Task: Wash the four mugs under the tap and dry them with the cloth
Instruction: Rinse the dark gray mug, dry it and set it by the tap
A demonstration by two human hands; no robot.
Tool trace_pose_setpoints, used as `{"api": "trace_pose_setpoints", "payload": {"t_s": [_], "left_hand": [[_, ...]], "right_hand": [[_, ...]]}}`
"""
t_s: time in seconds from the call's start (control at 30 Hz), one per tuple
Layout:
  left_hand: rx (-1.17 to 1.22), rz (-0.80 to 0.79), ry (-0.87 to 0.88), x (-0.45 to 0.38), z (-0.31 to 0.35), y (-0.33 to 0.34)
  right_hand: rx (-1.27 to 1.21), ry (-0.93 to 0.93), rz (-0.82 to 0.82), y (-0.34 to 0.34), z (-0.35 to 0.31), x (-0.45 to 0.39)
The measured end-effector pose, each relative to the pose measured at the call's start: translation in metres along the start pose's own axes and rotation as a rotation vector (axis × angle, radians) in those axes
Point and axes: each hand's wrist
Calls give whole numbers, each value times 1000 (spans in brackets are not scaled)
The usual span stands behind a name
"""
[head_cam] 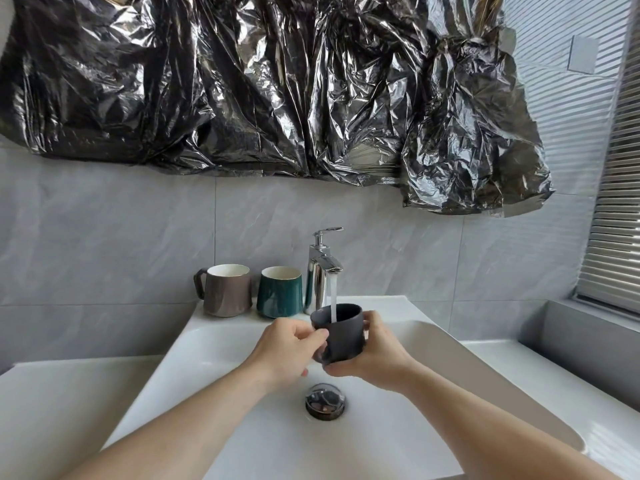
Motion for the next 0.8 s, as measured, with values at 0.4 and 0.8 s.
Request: {"api": "trace_pose_setpoints", "payload": {"t_s": [0.4, 0.8], "left_hand": [[-106, -59, -53, -7, -7, -1], [-65, -200, -135, -4, -10, 1]], "right_hand": [[14, -2, -26, -6, -7, 5], [174, -81, -50, -10, -18, 17]]}}
Point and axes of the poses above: each hand's wrist, its own x-axis away from the middle knuckle, its own y-axis out of the palm, z = x × y, and after that the axes turned 3 degrees about -y, right-handed
